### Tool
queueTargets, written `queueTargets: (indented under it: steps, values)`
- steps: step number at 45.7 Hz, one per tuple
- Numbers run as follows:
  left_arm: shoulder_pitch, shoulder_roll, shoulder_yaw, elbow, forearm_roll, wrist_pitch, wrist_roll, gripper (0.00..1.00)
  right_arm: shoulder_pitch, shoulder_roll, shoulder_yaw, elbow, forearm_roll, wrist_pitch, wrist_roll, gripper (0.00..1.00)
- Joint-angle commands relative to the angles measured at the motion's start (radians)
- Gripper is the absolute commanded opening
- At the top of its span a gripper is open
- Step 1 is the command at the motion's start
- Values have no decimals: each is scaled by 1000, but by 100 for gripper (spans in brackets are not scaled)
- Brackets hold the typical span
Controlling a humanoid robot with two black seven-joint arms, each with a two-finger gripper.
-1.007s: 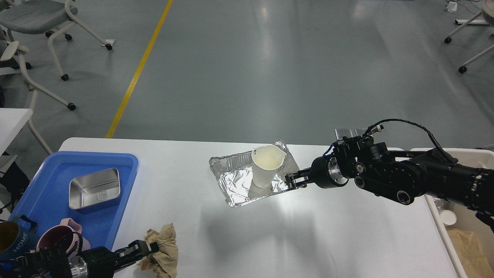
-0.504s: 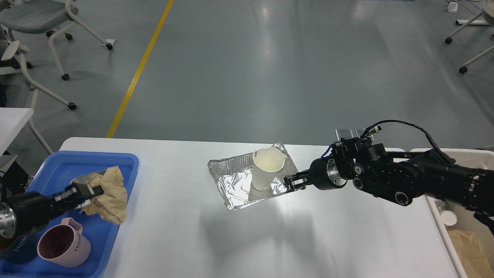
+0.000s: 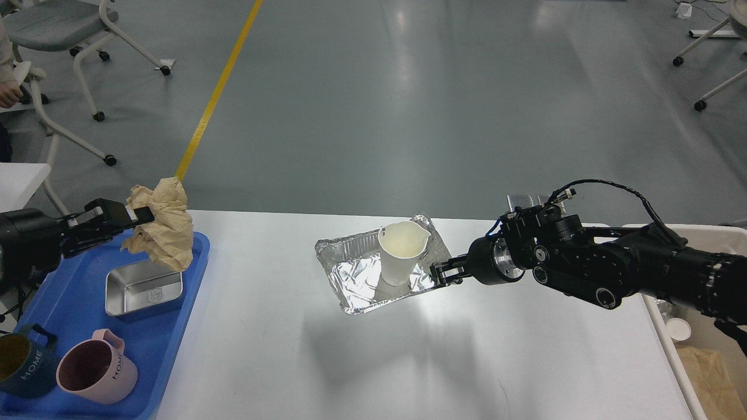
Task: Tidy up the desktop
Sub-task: 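Lift the napkin and carry it over the foil tray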
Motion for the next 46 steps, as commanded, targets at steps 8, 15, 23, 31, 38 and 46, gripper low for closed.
queueTargets:
  steps: [8,15,23,31,38,46]
  values:
    - [-9,-273,-6,21,-81,129,26,1,-1,3,14,0,0,0,0,0]
    - [-19,-394,-6,57,-147,164,25,1,-1,-3,14,2,0,0,0,0]
    - [-27,-458,-4,63,-158,184,25,1,-1,2,12,0,0,0,0,0]
    - [-25,-481,8,67,-162,184,26,2,-1,5,14,-3,0,0,0,0]
    - [-25,-492,45,78,-162,186,28,2,1,3,14,-3,2,0,0,0]
    - [-24,-494,71,98,-162,184,28,3,1,3,28,-3,2,0,0,0]
